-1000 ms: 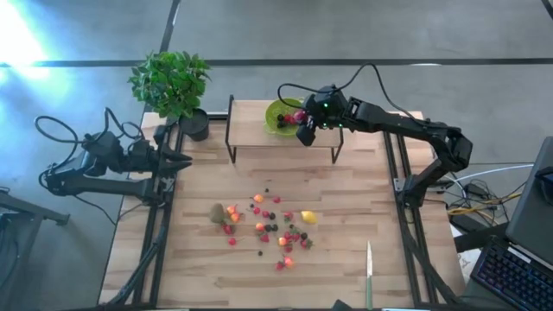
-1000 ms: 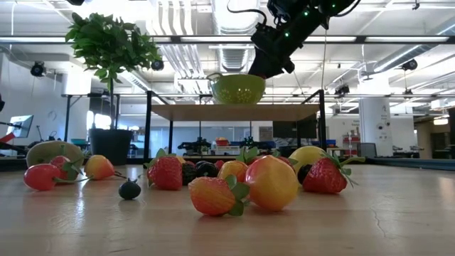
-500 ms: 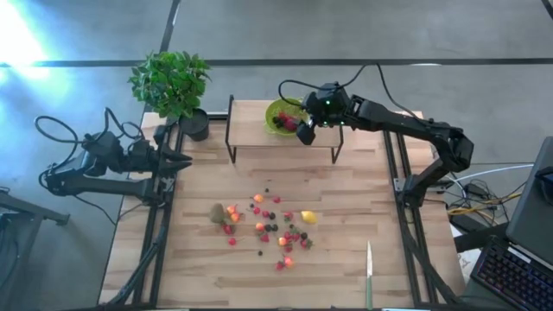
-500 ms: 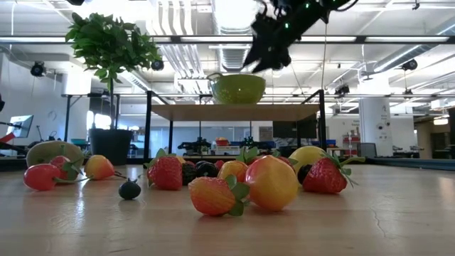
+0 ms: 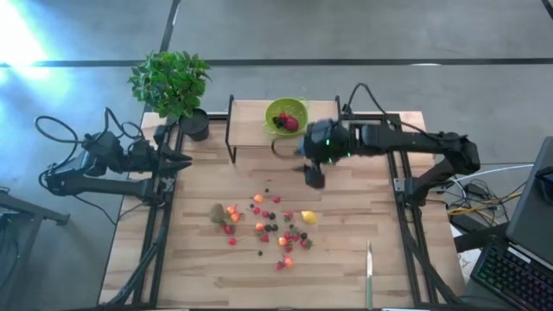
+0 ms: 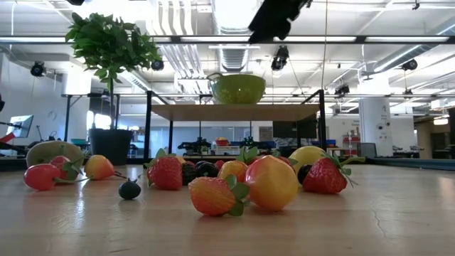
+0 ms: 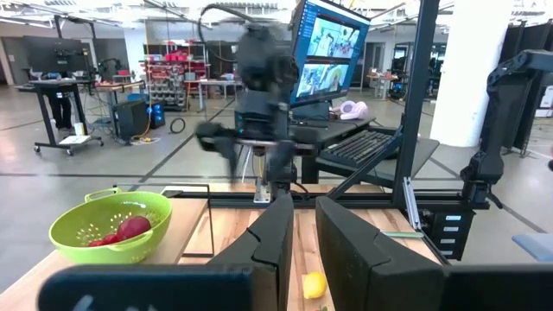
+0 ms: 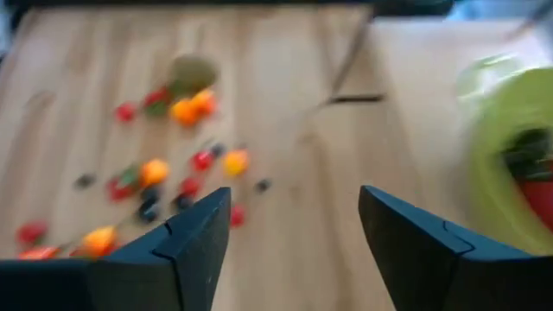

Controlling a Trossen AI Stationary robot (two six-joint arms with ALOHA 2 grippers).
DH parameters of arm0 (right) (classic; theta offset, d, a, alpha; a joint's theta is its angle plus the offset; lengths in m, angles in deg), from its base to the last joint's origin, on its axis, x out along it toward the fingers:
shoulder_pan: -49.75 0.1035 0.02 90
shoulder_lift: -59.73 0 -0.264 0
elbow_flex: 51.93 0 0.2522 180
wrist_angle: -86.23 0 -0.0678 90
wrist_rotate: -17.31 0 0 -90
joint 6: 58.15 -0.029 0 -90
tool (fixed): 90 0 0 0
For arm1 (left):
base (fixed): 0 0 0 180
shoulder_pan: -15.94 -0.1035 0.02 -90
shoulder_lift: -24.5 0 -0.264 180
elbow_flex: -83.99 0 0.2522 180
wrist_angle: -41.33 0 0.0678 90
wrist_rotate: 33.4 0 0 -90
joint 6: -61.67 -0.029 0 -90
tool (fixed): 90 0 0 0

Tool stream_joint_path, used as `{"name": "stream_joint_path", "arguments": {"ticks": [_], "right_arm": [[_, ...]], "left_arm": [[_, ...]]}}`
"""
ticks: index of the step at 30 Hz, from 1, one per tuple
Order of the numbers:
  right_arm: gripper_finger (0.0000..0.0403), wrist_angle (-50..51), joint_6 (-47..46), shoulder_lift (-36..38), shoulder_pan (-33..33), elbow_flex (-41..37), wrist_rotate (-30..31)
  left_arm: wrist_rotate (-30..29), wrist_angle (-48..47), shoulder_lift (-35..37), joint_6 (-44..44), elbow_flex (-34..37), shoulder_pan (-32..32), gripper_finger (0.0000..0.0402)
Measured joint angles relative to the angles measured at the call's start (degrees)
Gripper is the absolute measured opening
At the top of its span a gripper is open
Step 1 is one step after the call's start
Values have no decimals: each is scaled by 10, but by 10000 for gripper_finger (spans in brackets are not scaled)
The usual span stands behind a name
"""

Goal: Pick & Place Fruit
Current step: Put the yellow lemon into the green strainer bowl on the shelf

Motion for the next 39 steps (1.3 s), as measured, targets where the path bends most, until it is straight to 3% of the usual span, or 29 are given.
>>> {"name": "stream_joint_path", "arguments": {"ticks": [7,10,18,25,34,39], "right_arm": [[222,42,-54,0,95,-26,5],[216,55,-81,0,128,-41,43],[204,53,-165,0,186,-94,70],[191,21,-214,0,214,-142,125],[176,-108,-229,0,216,-228,120],[199,-149,-238,0,212,-268,118]], "left_arm": [[0,0,0,0,0,0,62],[0,0,0,0,0,0,62],[0,0,0,0,0,0,62],[0,0,0,0,0,0,62],[0,0,0,0,0,0,62],[0,0,0,0,0,0,62]]}}
